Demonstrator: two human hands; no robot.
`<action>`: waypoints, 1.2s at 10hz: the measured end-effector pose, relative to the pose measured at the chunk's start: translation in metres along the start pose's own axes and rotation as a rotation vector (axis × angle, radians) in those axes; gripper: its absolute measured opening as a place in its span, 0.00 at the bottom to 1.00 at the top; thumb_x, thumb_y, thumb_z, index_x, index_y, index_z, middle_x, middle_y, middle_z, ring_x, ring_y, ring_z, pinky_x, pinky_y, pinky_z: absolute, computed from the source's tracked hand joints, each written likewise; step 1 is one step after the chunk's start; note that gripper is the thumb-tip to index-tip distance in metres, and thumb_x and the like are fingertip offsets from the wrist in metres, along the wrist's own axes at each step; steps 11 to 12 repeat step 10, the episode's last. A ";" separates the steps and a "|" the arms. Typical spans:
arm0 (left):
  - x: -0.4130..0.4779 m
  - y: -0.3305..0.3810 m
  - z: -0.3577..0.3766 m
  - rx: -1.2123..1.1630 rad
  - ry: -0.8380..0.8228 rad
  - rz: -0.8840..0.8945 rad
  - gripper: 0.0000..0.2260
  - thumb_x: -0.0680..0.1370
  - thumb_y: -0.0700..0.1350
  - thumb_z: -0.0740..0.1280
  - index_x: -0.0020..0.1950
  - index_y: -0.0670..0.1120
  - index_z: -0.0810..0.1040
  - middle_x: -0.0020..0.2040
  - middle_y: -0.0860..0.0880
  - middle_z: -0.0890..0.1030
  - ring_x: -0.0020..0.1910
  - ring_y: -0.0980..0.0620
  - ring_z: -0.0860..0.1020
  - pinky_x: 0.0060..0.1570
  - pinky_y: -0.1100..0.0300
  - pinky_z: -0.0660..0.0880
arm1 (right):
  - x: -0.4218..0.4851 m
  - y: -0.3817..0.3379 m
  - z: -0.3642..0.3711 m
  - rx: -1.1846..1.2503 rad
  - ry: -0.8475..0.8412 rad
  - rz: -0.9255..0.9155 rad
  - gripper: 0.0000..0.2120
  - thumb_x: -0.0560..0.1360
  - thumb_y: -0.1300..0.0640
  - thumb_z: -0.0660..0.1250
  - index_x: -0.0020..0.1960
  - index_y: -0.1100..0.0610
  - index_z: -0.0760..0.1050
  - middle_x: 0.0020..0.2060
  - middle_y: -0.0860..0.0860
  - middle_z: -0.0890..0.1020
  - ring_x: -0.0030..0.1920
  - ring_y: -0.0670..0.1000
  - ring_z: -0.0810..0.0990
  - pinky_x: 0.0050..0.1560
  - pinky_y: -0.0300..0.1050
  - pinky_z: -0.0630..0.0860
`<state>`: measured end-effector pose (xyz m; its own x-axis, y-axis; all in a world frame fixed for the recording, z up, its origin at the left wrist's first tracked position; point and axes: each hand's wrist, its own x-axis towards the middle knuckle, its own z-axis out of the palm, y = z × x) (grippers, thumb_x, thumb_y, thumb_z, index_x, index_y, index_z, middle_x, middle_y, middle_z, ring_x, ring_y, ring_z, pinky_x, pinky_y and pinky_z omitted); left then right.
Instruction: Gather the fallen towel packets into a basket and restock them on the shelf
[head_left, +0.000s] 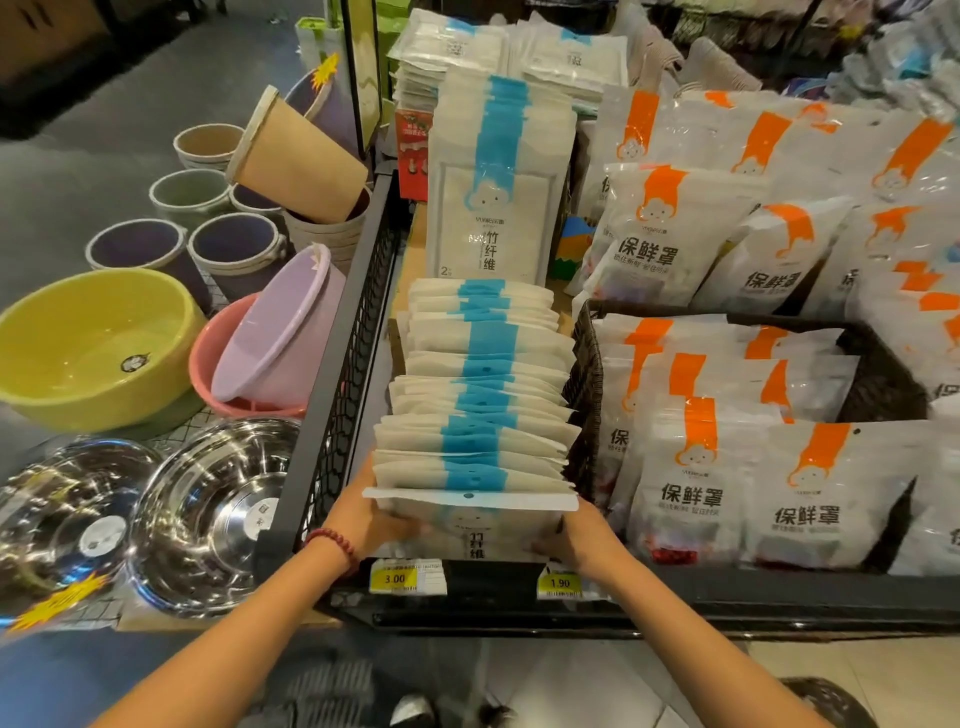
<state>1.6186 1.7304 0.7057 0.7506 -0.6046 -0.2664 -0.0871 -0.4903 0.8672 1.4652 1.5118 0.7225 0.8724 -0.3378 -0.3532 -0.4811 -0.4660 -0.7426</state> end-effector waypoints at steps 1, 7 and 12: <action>-0.006 0.010 -0.013 0.143 -0.186 0.142 0.37 0.59 0.47 0.81 0.64 0.46 0.71 0.58 0.52 0.77 0.58 0.58 0.76 0.60 0.53 0.74 | -0.008 0.001 -0.013 0.032 -0.125 -0.049 0.31 0.65 0.57 0.78 0.62 0.43 0.68 0.56 0.39 0.76 0.55 0.39 0.76 0.58 0.33 0.73; -0.004 0.014 0.013 0.178 -0.104 0.066 0.25 0.65 0.44 0.78 0.56 0.57 0.71 0.51 0.59 0.76 0.54 0.58 0.74 0.56 0.65 0.71 | -0.013 -0.007 -0.017 0.127 0.053 -0.010 0.23 0.67 0.56 0.77 0.60 0.54 0.76 0.55 0.48 0.81 0.56 0.46 0.78 0.58 0.38 0.74; -0.024 0.001 0.019 0.059 0.029 0.039 0.18 0.62 0.54 0.74 0.50 0.64 0.76 0.45 0.67 0.80 0.47 0.71 0.76 0.43 0.78 0.72 | -0.036 0.005 -0.003 0.219 0.110 0.042 0.18 0.68 0.53 0.76 0.56 0.48 0.77 0.50 0.42 0.82 0.52 0.42 0.79 0.48 0.29 0.74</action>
